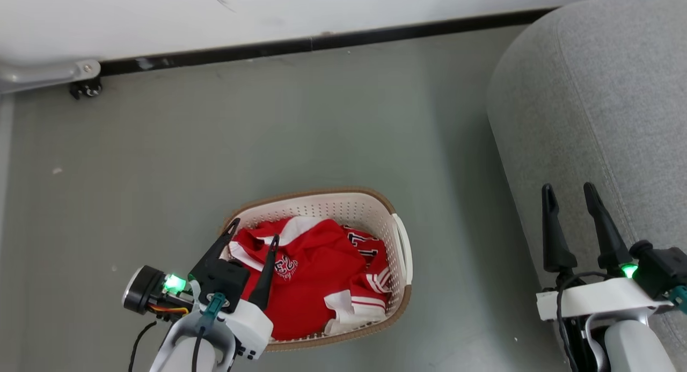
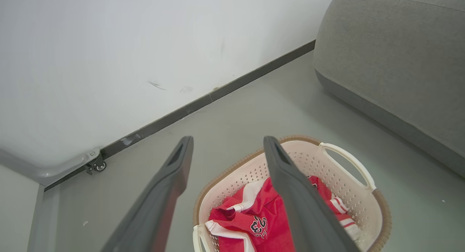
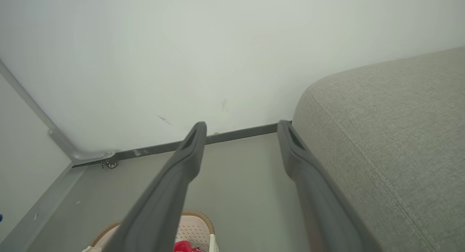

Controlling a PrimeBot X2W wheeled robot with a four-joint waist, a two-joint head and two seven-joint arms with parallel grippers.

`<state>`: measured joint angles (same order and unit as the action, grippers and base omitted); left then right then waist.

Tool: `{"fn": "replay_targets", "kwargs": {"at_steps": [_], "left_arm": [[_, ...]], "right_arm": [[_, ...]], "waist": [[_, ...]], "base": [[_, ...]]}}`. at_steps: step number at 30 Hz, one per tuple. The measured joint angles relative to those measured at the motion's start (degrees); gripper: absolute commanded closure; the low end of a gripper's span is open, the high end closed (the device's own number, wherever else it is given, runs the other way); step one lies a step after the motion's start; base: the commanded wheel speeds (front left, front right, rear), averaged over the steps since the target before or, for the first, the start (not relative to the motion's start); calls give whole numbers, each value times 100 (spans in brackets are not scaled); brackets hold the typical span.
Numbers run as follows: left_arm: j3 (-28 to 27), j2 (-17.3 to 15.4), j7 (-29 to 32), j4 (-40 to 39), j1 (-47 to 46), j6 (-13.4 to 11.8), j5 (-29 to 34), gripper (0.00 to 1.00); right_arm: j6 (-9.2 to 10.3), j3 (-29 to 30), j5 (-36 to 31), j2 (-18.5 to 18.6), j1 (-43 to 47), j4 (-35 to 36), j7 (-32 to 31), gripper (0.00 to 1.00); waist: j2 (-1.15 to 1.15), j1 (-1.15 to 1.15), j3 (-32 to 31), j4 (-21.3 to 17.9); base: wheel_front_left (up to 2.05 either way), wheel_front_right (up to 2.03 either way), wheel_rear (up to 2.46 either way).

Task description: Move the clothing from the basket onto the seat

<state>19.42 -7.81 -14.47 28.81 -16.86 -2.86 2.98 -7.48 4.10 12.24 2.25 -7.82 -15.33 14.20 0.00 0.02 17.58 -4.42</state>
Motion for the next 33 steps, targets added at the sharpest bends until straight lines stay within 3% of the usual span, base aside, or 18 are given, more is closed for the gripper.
{"fn": "replay_targets", "kwargs": {"at_steps": [33], "left_arm": [[394,-490,0,1639,-1273,-18,848,0]], "right_arm": [[0,-325,345,5,-924,371,8,0]], "waist": [[0,0,1479,-693]], "base": [[0,0,0]]}}
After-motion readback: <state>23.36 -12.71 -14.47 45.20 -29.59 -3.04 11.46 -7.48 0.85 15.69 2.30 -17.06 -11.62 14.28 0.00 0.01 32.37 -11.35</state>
